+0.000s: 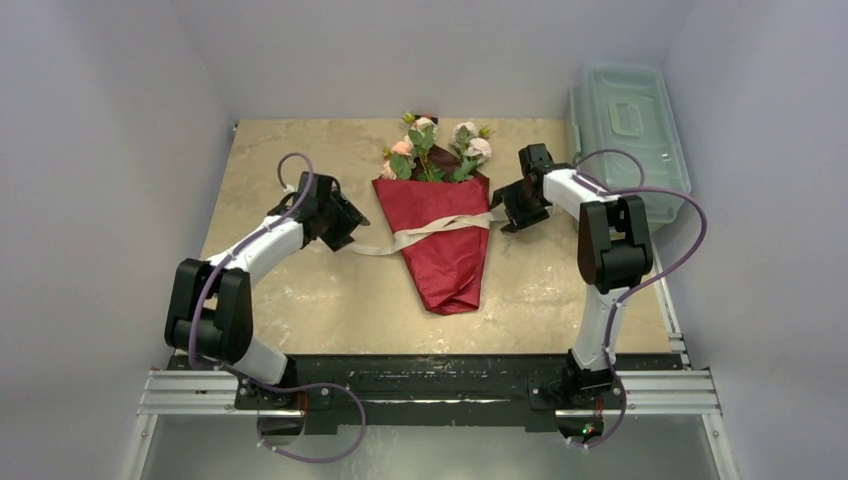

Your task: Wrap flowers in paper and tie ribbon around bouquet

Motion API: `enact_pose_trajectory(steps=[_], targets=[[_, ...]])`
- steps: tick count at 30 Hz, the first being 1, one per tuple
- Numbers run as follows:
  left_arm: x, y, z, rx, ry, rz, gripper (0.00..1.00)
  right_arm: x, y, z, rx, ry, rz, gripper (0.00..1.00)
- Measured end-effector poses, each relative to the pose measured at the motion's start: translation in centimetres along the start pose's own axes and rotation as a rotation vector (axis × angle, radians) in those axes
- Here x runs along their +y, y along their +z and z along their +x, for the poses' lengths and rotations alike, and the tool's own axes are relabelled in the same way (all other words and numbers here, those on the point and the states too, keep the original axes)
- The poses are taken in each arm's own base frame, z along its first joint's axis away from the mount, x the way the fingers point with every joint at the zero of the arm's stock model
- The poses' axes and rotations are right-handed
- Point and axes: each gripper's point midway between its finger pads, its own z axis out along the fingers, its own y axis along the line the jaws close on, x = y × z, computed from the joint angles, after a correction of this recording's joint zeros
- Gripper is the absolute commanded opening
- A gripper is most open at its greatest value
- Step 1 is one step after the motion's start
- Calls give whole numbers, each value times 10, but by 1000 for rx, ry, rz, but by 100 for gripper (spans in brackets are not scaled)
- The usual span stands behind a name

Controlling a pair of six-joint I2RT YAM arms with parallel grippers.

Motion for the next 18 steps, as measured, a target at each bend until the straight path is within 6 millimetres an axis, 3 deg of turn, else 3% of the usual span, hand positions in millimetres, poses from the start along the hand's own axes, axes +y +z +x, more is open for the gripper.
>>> enact_pose_trajectory(steps=[6,14,18], targets=[[-10,6,17,80,-197,20,59,7,1,-2,-12,18,-24,50],[1,18,42,159,-393,-35,59,15,2,-3,-16,33,-58,0],[-1,28,48,178,-436,-37,59,18,4,-4,-20,29,-79,0]])
